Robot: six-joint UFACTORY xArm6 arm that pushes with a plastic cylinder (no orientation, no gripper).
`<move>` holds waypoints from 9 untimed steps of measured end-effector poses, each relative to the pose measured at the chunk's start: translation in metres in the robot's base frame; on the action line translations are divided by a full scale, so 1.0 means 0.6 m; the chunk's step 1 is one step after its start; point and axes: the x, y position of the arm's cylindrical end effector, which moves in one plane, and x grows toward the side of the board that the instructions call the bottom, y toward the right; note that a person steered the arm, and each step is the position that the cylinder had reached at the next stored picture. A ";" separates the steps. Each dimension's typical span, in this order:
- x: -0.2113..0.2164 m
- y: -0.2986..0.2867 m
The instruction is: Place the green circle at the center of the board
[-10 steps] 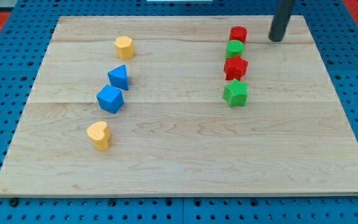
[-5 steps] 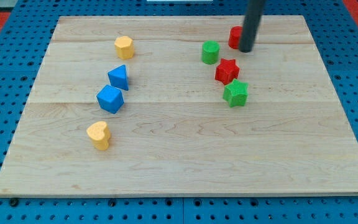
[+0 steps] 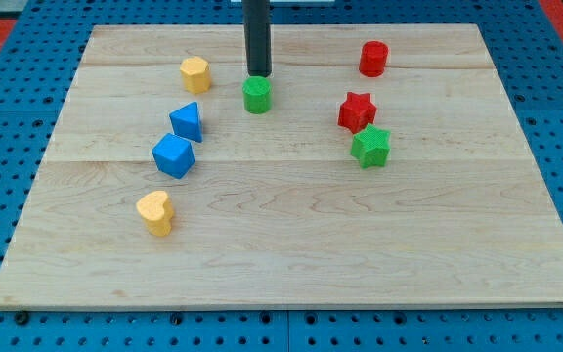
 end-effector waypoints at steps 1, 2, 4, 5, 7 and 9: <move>0.062 0.033; 0.058 0.067; 0.057 -0.042; 0.190 -0.022; 0.104 -0.015; 0.265 0.092</move>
